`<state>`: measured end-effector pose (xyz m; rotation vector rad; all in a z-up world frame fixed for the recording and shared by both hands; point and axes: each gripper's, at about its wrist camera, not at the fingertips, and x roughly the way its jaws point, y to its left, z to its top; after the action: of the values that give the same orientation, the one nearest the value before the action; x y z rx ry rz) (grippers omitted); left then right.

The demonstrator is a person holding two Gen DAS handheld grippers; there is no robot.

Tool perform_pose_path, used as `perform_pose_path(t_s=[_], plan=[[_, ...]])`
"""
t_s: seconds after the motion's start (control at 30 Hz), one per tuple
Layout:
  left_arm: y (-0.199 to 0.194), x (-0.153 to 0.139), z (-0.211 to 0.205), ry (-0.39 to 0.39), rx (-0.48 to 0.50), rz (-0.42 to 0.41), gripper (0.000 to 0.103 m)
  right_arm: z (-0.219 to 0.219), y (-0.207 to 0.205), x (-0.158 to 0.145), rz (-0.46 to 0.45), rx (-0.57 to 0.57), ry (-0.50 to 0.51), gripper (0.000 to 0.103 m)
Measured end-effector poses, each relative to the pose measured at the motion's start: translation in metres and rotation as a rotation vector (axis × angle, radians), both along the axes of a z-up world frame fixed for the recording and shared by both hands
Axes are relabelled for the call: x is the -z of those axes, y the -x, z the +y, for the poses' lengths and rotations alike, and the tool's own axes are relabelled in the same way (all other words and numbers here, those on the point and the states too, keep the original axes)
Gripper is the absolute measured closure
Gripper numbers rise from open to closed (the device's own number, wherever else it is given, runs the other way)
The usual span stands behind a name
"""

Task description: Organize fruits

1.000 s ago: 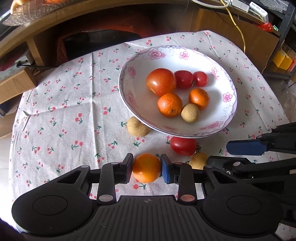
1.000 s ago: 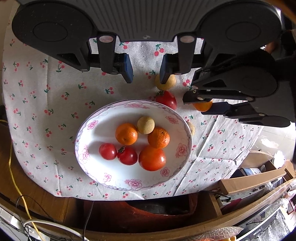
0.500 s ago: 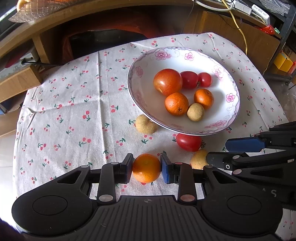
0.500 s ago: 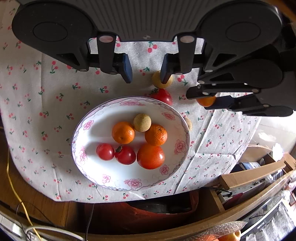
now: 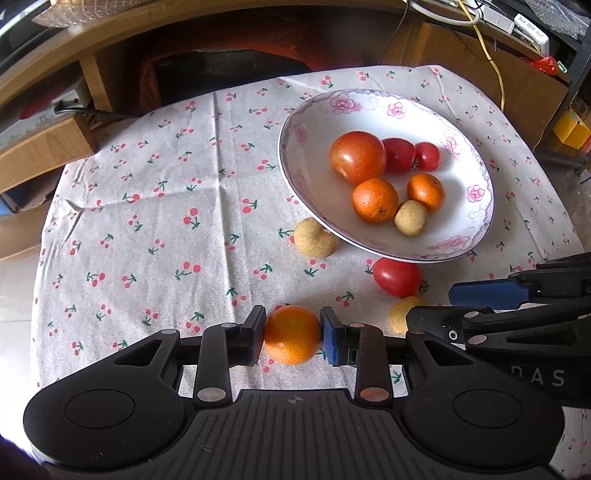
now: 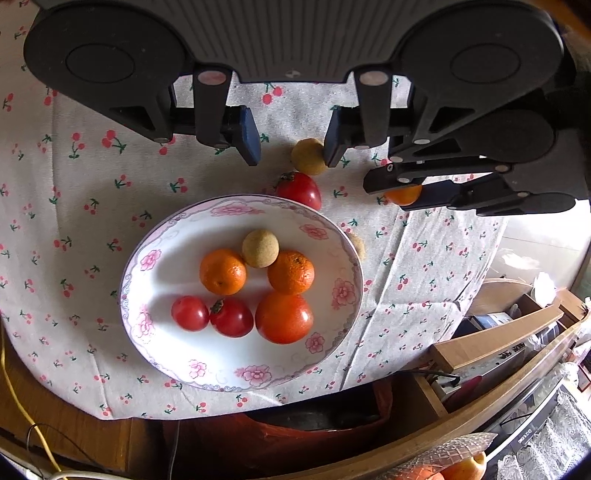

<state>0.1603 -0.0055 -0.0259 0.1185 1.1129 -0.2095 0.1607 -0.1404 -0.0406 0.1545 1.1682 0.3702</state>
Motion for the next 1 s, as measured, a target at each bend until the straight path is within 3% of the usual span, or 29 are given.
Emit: perform_pose_path(t_s=[0.4,0.57,0.7,1.0], plan=[[-0.002,0.001,0.006,0.003,-0.021,0.003,0.064,0.002,-0.004,0.006,0.035,0.034,-0.058,0.065],[-0.003,0.001,0.012,0.022,-0.041,0.009,0.058,0.001,-0.005,0.012,0.063,0.035,-0.104,0.065],[-0.003,0.001,0.011,0.019,-0.043,0.004,0.058,0.006,-0.005,0.009,0.036,0.012,-0.111,0.078],[-0.002,0.003,0.003,-0.019,0.0,-0.013,0.058,0.012,0.005,-0.003,-0.06,-0.058,0.028,0.078]])
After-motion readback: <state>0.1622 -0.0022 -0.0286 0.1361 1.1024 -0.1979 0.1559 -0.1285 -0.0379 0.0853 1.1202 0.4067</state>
